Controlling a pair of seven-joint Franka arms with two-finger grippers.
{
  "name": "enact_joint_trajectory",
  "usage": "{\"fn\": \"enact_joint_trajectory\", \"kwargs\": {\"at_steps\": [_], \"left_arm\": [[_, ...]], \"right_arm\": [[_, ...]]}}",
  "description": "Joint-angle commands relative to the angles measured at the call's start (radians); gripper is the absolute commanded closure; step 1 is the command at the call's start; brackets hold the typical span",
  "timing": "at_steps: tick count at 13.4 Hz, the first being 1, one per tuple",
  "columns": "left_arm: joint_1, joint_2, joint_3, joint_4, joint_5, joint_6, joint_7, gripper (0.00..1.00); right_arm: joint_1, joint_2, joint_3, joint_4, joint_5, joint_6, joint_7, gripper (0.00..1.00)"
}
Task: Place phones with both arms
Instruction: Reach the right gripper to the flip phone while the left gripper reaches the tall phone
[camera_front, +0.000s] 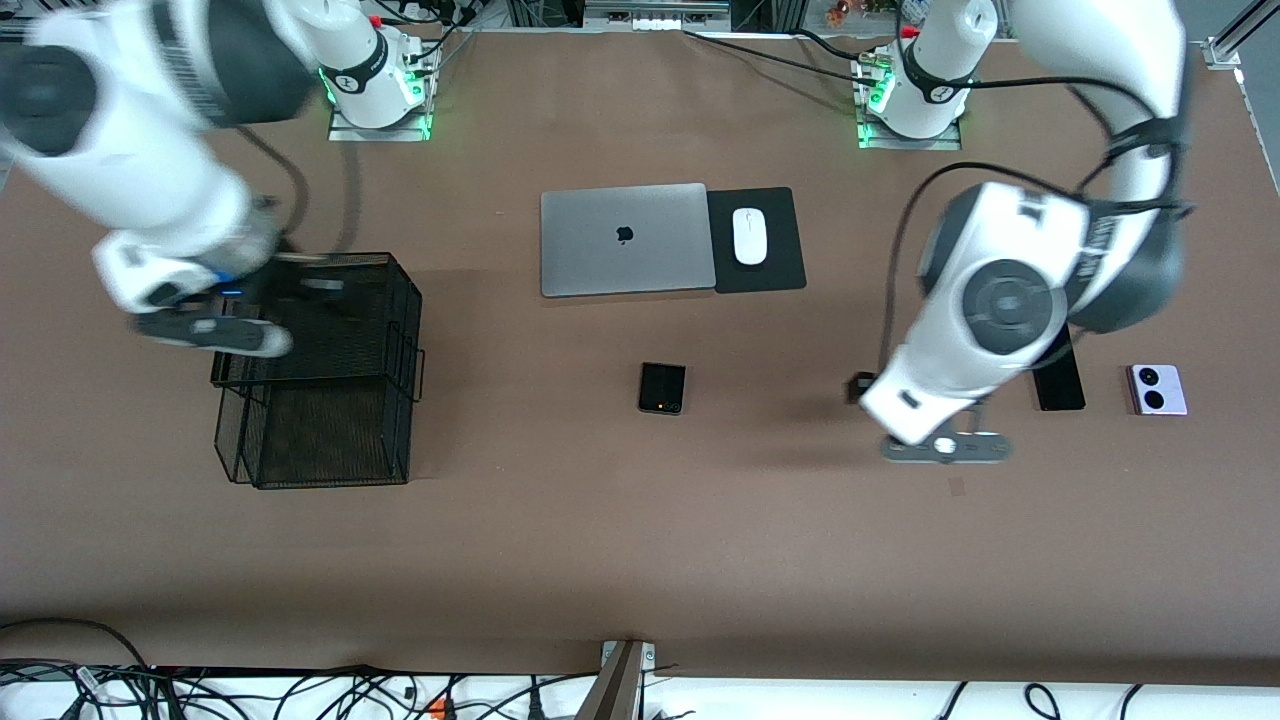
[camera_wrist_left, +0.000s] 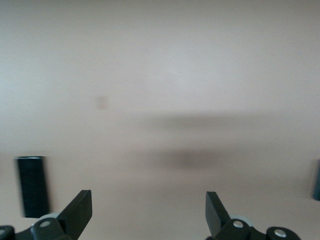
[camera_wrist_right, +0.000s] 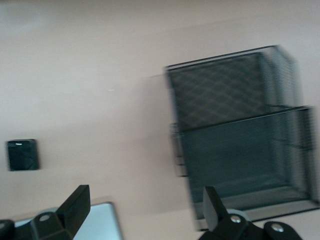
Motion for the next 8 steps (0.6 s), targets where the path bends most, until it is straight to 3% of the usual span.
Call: {"fn": "enact_joint_trajectory", "kwargs": {"at_steps": [1,5,8], "left_arm": [[0.123,-0.063,-0.014,-0.024,0.022,-0.081,0.124,0.0],[0.298,-0.056,-0.014,-0.051,0.022,-0.089,0.328,0.0],[0.41,-0.054,-0.018,-0.152,0.016,0.042,0.472,0.0]], "right_arm": [[0.155,0.07,-0.014,0.038,-0.062,0.053,0.174,0.0],[0.338,0.307,-0.018,0.292,-0.082,0.059,0.483,0.0],[0.432,0.494,-0.023,0.481,-0.145,0.07,0.639,0.0]]}}
